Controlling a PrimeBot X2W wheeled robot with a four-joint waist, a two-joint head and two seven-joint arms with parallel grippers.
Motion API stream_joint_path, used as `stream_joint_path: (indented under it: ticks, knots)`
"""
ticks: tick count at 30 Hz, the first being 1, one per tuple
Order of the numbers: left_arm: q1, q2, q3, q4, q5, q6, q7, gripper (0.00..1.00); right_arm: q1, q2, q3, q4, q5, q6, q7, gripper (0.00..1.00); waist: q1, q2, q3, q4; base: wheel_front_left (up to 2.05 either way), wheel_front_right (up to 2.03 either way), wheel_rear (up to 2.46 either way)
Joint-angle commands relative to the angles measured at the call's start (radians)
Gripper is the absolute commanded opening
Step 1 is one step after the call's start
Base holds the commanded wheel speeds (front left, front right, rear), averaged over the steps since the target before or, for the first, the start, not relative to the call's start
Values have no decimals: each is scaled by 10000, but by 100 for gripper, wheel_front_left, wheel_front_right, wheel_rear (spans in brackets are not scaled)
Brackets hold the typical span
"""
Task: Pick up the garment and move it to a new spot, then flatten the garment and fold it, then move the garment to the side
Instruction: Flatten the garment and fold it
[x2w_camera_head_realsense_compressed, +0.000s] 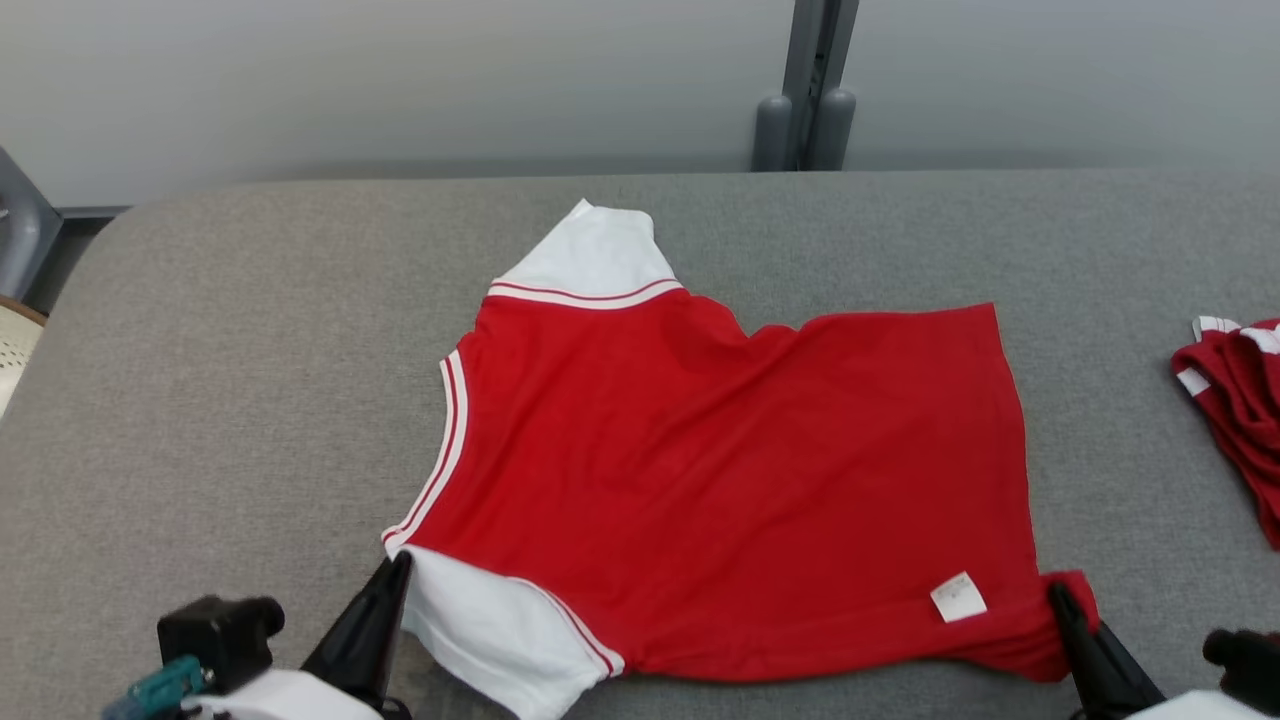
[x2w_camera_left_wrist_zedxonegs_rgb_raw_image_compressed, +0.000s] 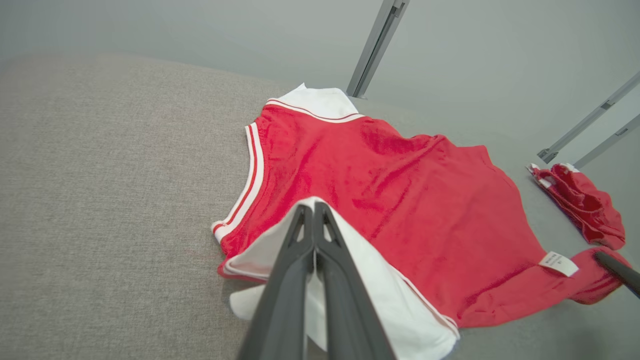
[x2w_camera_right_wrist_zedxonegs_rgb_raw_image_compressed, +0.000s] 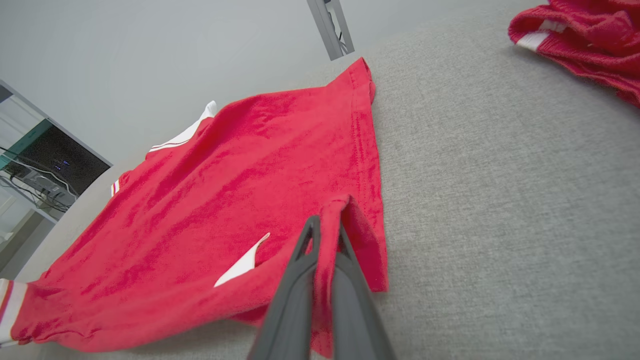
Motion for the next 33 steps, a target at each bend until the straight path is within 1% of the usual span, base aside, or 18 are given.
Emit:
stream_joint_path:
  ticks: [1, 2, 7, 14, 15, 16, 17, 19, 21, 22, 23, 26, 29, 33]
  knots:
    - [-604, 107, 98, 221, -188, -90, 136, 0, -477, -67, 37, 114, 71, 5, 122, 0, 0, 0, 452, -198, 0, 0, 0]
    - [-899, 205, 175, 351, -193, -86, 203, 0, -753, -91, 75, 190, 115, 5, 120, 0, 0, 0, 584, -249, 0, 0, 0]
    - [-2179, 266, 409, 1164, -624, -214, 369, 0, -1914, -173, 281, 717, 245, 5, -63, 0, 0, 0, 1165, -402, 0, 0, 0]
    - [-3391, 268, 478, 2468, -999, -514, 108, 0, -2979, -376, 573, 1432, 559, 5, -623, 0, 0, 0, 1619, -501, 0, 0, 0]
    - [-3514, 269, 492, 2607, -985, -533, 21, 33, -3089, -384, 719, 1502, 580, 5, -617, 11, 0, 0, 1666, -512, 0, 0, 0]
    - [-3616, 230, 502, 2736, -1031, -547, -67, 92, -3180, -404, 837, 1549, 610, 5, -662, 48, 0, 0, 1695, -521, 0, 0, 0]
    - [-3690, 182, 503, 2832, -1087, -595, -200, 100, -3257, -476, 925, 1598, 592, 5, -717, 99, 0, 0, 1722, -523, 0, 0, 0]
    - [-3811, 267, 510, 2911, -749, -592, -697, 100, -3356, -558, 1075, 1583, 443, 5, -956, 100, 0, 0, 1754, -522, 0, 0, 0]
    - [-3802, 190, 565, 2919, -410, -474, -1423, 100, -3347, -646, 1125, 1466, 171, 5, -1209, 100, 0, 0, 1758, -514, 0, 0, 0]
    - [-3777, 256, 558, 2908, -99, -398, -1824, 100, -3316, -676, 1095, 1374, -6, 5, -1328, 100, 0, 0, 1747, -510, 0, 0, 0]
    - [-3777, 256, 558, 2908, -99, -398, -1824, 100, -3316, -676, 1095, 1374, -6, 5, -1328, 100, 0, 0, 1747, -510, 0, 0, 0]
    - [-3582, 154, 574, 2872, 618, -83, -3119, 100, -3139, -637, 806, 971, -875, 5, -1591, 100, 0, 0, 1674, -507, 0, 0, 0]
    - [-3391, 40, 567, 2817, 1214, 317, -4269, 100, -2991, -370, 242, 380, -1928, 5, -1682, 100, 0, 0, 1539, -506, 0, 0, 0]
    - [-3087, -70, 434, 2814, 1948, 760, -4999, 100, -2692, 172, -507, -447, -3224, 5, -1715, 100, 0, 0, 1260, -458, 0, 0, 0]
